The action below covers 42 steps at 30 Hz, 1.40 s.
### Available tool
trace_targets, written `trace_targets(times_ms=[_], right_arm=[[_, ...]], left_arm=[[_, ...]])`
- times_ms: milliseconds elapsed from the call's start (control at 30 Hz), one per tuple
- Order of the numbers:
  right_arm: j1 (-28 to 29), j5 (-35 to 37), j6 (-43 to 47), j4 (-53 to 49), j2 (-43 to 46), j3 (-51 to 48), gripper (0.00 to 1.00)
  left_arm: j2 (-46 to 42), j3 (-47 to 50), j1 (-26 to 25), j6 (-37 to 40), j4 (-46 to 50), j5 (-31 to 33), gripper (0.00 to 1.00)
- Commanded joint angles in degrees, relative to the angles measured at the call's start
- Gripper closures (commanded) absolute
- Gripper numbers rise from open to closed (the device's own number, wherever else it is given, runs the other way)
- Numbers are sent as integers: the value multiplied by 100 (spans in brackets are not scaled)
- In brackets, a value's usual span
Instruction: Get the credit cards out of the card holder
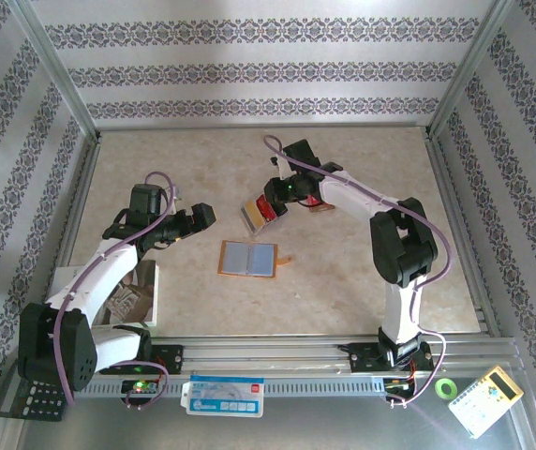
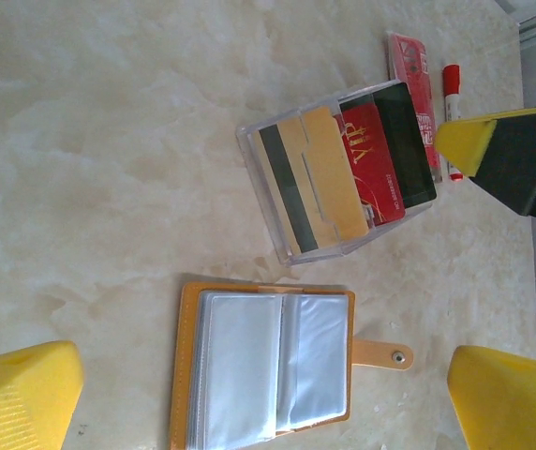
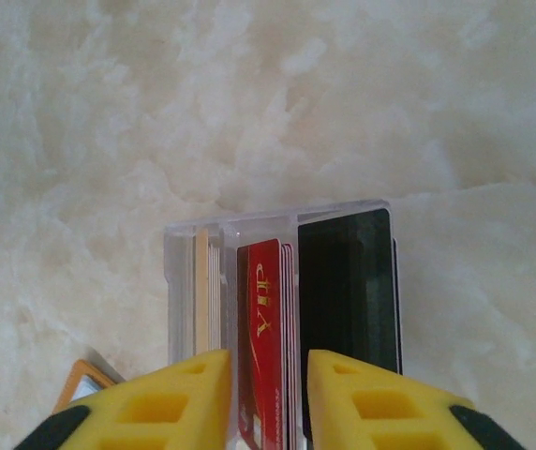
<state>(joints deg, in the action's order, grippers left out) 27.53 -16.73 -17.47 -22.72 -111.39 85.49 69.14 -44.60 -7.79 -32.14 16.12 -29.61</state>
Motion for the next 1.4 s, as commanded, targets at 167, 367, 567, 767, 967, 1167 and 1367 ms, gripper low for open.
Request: trace_targets(times_ms=[167,367,567,767,967,1167,1367], right_arm=[[370,897,-840,-174,1380,-833,51],[956,1107,-2219,-242,1921,-1741,43],[1660,926,-3145,281,1820,-2333,43],[1960,838,-3315,521,1159,-2216,44],[1984,742,-3288,558,731,-2189,44],[1959,820,-3285,472,624,-2317,44],[1818,1251,-3148,0,757,-2502,45]], left_arm=[[-8,152,67,-208,-79,433,0],[42,287,154,-526,-376,432,0],[204,377,163,-883,-981,124,0],[223,285,156,-746,-751,78,0],[185,380,155,-792,-786,55,0],[313,404,160,-822,-891,-35,0],[511,352,155,-810,-910,-149,0]])
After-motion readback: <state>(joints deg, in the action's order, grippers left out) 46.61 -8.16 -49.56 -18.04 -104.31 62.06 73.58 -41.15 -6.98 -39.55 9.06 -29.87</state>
